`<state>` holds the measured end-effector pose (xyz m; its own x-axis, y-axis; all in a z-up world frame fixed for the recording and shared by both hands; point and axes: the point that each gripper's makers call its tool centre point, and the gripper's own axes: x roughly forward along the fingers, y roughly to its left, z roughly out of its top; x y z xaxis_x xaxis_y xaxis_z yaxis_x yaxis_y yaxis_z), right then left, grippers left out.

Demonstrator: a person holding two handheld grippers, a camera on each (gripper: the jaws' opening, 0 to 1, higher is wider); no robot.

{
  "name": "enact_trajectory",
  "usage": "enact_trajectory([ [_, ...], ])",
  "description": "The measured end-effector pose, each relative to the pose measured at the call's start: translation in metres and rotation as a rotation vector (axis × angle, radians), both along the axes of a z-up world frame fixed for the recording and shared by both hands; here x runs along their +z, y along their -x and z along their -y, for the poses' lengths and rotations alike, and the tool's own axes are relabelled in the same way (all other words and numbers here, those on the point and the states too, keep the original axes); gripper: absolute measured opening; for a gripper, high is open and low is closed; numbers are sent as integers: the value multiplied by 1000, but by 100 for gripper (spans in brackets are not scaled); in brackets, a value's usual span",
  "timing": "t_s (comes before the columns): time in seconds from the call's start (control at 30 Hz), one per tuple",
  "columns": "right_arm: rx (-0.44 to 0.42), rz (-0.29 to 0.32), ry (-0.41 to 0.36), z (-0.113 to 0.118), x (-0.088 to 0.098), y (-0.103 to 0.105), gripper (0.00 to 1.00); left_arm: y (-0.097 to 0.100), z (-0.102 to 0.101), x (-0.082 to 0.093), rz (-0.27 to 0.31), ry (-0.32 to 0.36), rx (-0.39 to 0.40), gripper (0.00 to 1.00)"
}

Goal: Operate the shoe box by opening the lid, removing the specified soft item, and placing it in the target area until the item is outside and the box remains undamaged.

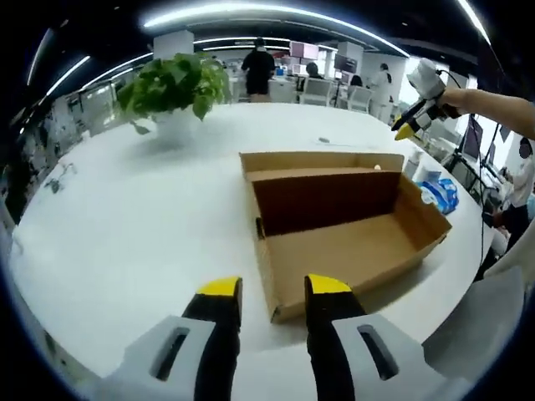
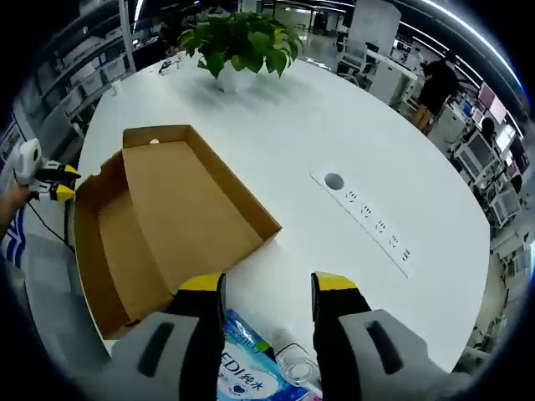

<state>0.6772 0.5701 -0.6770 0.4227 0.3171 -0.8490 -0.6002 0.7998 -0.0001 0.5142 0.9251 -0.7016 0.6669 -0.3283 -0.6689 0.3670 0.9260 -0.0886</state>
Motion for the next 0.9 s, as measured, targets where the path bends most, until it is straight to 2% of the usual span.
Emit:
enact_trajectory([
  [0.17, -79, -11, -32, -3, -8, -7, 34, -3, -1, -6, -15, -3, 18, 19],
  [0.37, -131, -33, -87, -13, -17, -10, 35, -2, -1, -11, -25, 10, 25, 12],
  [0.5, -218, -54, -138, -17, -26, -14, 32, -1, -1, -12, -29, 15, 30, 6],
  [0.73, -264, -87, -178, -28, -37, -18, 32, -1, 0, -15, -30, 38, 35, 4],
  [0.9, -333, -125, -181, -29, -53, -23, 29, -3, -2, -16, -28, 38, 45, 3],
])
